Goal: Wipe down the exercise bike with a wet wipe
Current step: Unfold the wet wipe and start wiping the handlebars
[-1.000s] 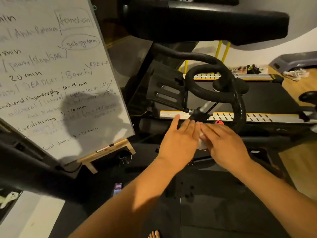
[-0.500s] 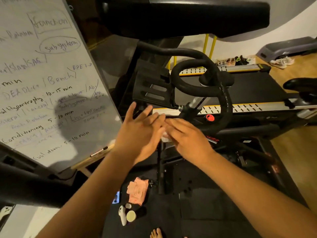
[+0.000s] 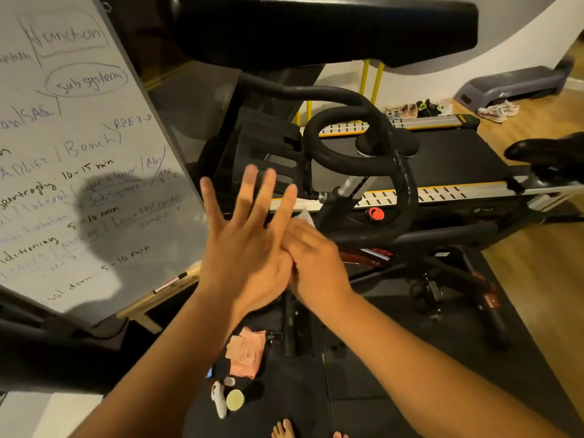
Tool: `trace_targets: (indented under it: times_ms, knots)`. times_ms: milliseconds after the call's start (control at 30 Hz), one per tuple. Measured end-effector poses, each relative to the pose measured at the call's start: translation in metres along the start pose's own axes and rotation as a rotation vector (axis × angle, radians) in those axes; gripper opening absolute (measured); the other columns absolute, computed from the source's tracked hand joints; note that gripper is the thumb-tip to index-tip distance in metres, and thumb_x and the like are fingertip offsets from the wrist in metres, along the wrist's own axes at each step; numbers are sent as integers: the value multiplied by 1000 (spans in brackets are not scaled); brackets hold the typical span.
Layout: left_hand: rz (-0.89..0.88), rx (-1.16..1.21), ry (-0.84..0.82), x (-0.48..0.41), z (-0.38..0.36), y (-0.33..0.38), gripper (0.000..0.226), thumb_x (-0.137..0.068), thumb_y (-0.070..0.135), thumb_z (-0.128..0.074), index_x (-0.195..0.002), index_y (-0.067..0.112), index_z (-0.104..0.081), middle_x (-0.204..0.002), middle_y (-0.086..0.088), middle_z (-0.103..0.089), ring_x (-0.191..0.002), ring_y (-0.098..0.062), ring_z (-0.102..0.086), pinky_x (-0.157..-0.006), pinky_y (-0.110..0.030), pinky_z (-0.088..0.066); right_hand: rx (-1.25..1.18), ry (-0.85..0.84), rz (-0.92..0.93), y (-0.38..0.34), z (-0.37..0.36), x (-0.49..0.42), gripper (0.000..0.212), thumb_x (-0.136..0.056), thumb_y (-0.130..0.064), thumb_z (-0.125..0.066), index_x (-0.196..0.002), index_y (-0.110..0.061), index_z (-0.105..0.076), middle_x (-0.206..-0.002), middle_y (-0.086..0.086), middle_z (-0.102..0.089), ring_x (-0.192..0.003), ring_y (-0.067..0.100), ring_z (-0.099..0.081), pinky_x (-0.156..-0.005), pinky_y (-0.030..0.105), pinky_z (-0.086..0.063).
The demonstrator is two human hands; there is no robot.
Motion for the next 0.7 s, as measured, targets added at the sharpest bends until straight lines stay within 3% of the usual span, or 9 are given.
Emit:
trace_targets:
  times_ms: [133,233,400,500,633,700]
  knots:
    - [-98,138,-8,-9,6,16,66,-97,49,-18,-156,19,-21,-163,-14,-15,-152,-35,-4,-112,-72,5,124,-111,61,27,21,13,39,-78,5,-72,-116,1,-66,-119,18,-65,-116,34,-60,-98,47,-49]
    - [-133,102,-102,-13,-8,46,68,-99,57,-11,-157,22,-12,-165,-11,-7,-152,-33,0,-113,-69,3,379,-97,35,69,71,40,31,-83,0,-58,-113,1,-68,-120,17,-66,-113,33,-62,-98,46,-51]
    - [-136,92,-143,-15,-24,50,70,-97,60,-8,-156,22,-8,-165,-11,-3,-151,-36,1,-116,-64,4,619,-99,-173,114,136,44,46,-62,16,-77,-106,3,-69,-112,19,-68,-106,37,-64,-100,49,-47]
    - [-139,112,-139,-12,-21,48,70,-99,56,-13,-155,14,-14,-164,-13,-9,-152,-34,-4,-119,-59,3,517,28,-186,86,112,42,30,-76,8,-64,-104,-1,-70,-109,13,-69,-106,30,-62,-107,34,-39]
    - [-138,166,-96,-10,-12,44,70,-97,45,-15,-154,4,-16,-162,-19,-13,-151,-34,-9,-121,-55,-4,231,134,-171,23,38,31,27,-87,-9,-51,-104,-1,-70,-108,13,-69,-108,25,-62,-111,43,-38]
    - [-125,287,-32,-11,-5,37,69,-92,37,-22,-153,5,-20,-161,-19,-19,-151,-33,-13,-121,-55,-11,74,111,-145,14,19,22,24,-89,-8,-57,-109,-2,-69,-109,11,-69,-110,20,-61,-114,46,-34]
Point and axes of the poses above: each hand's wrist, its own x-axis away from the middle knuckle, its own z-axis out of the back of the hand, y = z × x, the point moved 2 cm from there along -x, towards the middle knuckle
